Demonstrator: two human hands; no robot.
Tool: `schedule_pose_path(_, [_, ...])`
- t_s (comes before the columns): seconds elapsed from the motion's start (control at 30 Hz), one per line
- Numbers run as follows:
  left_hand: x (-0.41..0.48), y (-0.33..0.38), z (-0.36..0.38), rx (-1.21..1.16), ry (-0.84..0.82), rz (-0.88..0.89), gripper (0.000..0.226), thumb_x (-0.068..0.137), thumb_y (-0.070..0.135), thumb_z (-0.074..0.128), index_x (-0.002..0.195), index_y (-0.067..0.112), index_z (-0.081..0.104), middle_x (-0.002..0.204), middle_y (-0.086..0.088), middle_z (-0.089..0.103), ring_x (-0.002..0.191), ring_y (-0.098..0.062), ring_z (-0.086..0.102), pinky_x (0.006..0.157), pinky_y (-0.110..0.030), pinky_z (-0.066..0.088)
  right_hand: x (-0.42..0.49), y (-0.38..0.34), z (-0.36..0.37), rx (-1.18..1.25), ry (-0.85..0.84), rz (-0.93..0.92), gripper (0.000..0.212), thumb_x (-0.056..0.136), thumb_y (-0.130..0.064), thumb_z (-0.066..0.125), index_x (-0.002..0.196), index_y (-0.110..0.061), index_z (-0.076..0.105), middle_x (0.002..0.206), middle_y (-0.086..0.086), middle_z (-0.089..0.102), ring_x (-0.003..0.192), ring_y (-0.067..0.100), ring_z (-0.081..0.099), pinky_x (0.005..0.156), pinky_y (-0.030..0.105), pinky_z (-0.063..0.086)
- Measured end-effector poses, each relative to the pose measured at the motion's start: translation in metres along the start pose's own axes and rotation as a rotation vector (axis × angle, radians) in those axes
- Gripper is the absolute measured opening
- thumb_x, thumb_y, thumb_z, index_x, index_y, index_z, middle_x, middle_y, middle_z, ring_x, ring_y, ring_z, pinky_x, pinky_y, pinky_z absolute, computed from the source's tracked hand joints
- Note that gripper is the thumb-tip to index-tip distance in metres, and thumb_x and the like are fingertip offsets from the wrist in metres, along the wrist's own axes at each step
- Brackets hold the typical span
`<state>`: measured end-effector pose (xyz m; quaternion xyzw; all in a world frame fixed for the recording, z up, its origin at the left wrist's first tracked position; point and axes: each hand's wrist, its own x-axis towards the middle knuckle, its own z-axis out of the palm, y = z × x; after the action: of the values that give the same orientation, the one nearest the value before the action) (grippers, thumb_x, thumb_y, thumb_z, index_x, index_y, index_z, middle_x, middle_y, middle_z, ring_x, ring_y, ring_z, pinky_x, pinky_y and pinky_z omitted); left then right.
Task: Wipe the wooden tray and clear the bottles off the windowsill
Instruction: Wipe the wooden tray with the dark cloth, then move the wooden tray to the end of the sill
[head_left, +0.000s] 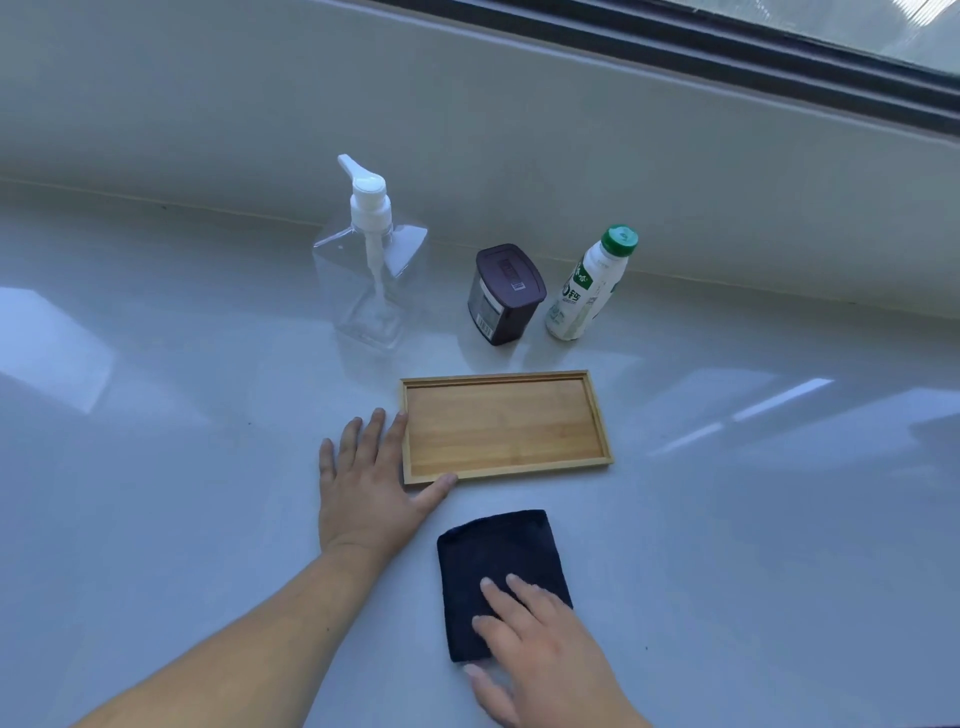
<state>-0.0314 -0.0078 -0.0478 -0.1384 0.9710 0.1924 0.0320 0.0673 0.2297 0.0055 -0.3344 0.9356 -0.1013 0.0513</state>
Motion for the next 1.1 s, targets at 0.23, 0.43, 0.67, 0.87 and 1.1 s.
schedule_pose_path(0.23, [0.011,0.006,-0.031,-0.441,-0.053,-0.158,0.070,0.096,0.061,0.047,0.152,0.019,0.047,0.157,-0.001,0.047,0.147,-0.020,0.035,0.119,-0.041,0.029,0.092,0.107,-0.067,0.851,0.190,1.001,0.058,0.104,-0.057,0.037,0.154,-0.027,0.037,0.159,-0.004,0.041,0.144,0.017,0.036,0.116,0.036,0.028])
schedule_pose_path(0.43, [0.043,0.025,-0.061,-0.968,-0.395,-0.516,0.082,0.078,0.077,0.050,0.143,0.027,0.057,0.146,0.001,0.057,0.133,-0.028,0.052,0.114,-0.045,0.037,0.128,0.130,-0.078,1.188,0.162,1.204,0.071,0.098,-0.070,0.035,0.155,-0.028,0.036,0.161,0.003,0.038,0.147,0.027,0.035,0.122,0.051,0.023])
schedule_pose_path(0.67, [0.052,0.063,-0.067,-1.042,-0.392,-0.479,0.072,0.070,0.076,0.053,0.128,0.035,0.063,0.130,0.008,0.062,0.123,-0.023,0.056,0.111,-0.051,0.042,0.098,0.156,-0.085,1.262,0.237,1.178,0.087,0.082,-0.085,0.035,0.152,-0.034,0.042,0.152,0.007,0.049,0.139,0.029,0.048,0.120,0.055,0.030])
schedule_pose_path(0.87, [0.047,0.132,-0.043,-1.056,-0.409,-0.466,0.074,0.069,0.070,0.054,0.132,0.032,0.058,0.133,0.009,0.060,0.125,-0.020,0.054,0.111,-0.052,0.043,0.064,0.225,-0.103,1.290,0.304,1.153,0.075,0.089,-0.082,0.032,0.146,-0.035,0.048,0.139,0.008,0.057,0.130,0.029,0.055,0.118,0.054,0.034])
schedule_pose_path(1.1, [0.054,0.248,-0.008,-1.064,-0.431,-0.499,0.060,0.063,0.069,0.057,0.112,0.035,0.060,0.124,0.008,0.061,0.117,-0.017,0.057,0.108,-0.050,0.046,0.035,0.342,-0.136,1.288,0.301,1.165,0.074,0.093,-0.080,0.029,0.147,-0.033,0.047,0.137,0.006,0.056,0.129,0.028,0.052,0.118,0.052,0.031])
